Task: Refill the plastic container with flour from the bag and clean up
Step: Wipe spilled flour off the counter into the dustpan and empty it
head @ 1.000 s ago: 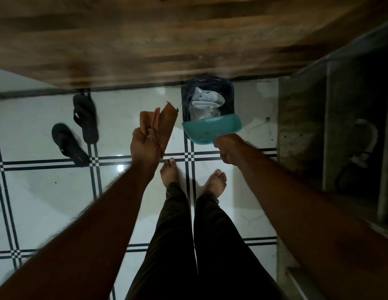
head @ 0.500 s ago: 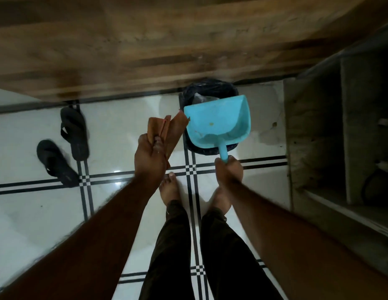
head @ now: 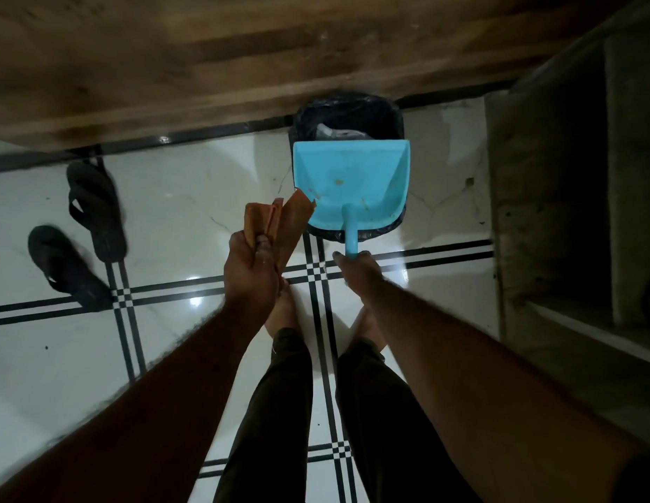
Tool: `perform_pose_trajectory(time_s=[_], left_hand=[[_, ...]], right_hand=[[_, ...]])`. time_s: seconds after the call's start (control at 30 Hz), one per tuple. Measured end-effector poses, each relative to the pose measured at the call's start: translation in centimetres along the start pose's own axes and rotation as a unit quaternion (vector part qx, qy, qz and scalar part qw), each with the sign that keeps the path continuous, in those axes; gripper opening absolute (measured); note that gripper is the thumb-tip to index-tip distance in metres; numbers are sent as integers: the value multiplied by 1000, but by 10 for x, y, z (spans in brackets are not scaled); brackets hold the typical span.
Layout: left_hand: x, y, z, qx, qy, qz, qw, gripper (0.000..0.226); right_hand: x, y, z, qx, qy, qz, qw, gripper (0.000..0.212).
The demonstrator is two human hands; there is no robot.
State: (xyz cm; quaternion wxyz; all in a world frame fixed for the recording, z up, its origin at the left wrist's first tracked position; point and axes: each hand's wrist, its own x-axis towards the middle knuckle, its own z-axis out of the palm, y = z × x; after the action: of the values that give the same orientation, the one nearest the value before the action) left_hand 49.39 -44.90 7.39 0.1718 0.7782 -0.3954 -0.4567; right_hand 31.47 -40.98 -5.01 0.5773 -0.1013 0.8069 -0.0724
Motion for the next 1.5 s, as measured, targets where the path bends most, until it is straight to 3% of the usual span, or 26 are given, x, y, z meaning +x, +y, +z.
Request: perform_pose_trajectory(time_s=[0.17, 0.3, 0.4, 0.5, 0.57, 0.67, 0.73, 0.83, 0.87, 0.93, 1.0, 1.03, 1.07, 1.1, 1.13, 1.17, 1.33, 1.43, 1.5], left_hand=[[-18, 26, -7, -4, -23, 2, 1000, 11], [-39, 72, -25, -12, -44, 8, 999, 19], [-72, 124, -44, 5, -79, 77, 994, 30], [-118, 181, -52, 82, -107, 161, 978, 30], [-153, 212, -52, 160, -137, 257, 943, 32], [-198, 256, -55, 239, -157, 404, 869, 45], [-226, 294, -52, 248, -188, 513, 800, 48], [-272, 359, -45, 206, -267, 618, 711, 54], [-290, 379, -41, 172, -282, 625, 707, 51], [-328, 416, -31, 87, -298, 572, 759, 44], [-363, 445, -9, 18, -329, 431, 840, 45], [-378, 461, 5, -23, -380, 326, 865, 46], [-392, 473, 22, -66, -446, 210, 868, 48], [-404, 480, 39, -98, -506, 120, 849, 46], [-417, 486, 55, -116, -546, 79, 826, 38], [-431, 490, 69, -101, -557, 95, 819, 30], [-477, 497, 146, 35, -478, 216, 851, 16], [-474, 507, 191, 216, -386, 365, 819, 12], [-470, 515, 211, 269, -334, 418, 801, 32]], right_hand=[[-38, -11, -31, -27, -2, 10, 1000, 70], [-102, -30, -69, -47, 21, -11, 999, 50], [-172, -64, -108, 101, -31, -34, 994, 34], [-249, -101, -157, 359, -162, -69, 916, 63], [-300, -120, -189, 411, -205, -110, 882, 69], [-374, -138, -243, 417, -175, -175, 875, 29], [-424, -137, -293, 437, -113, -200, 870, 5], [-491, -116, -370, 483, 28, -195, 853, 20], [-510, -104, -392, 504, 45, -198, 839, 22], [-535, -80, -430, 548, 40, -206, 810, 19], [-552, -58, -467, 588, 23, -215, 780, 24], [-557, -48, -485, 612, 20, -227, 757, 28], [-558, -38, -503, 632, 15, -243, 736, 32], [-559, -29, -518, 652, 8, -250, 716, 35], [-560, -20, -531, 663, 9, -252, 705, 37], [-555, -10, -543, 663, 20, -246, 706, 36], [-512, 54, -589, 614, 161, -168, 754, 17], [-488, 88, -605, 556, 183, -105, 804, 10], [-477, 105, -614, 480, 219, -86, 845, 9]])
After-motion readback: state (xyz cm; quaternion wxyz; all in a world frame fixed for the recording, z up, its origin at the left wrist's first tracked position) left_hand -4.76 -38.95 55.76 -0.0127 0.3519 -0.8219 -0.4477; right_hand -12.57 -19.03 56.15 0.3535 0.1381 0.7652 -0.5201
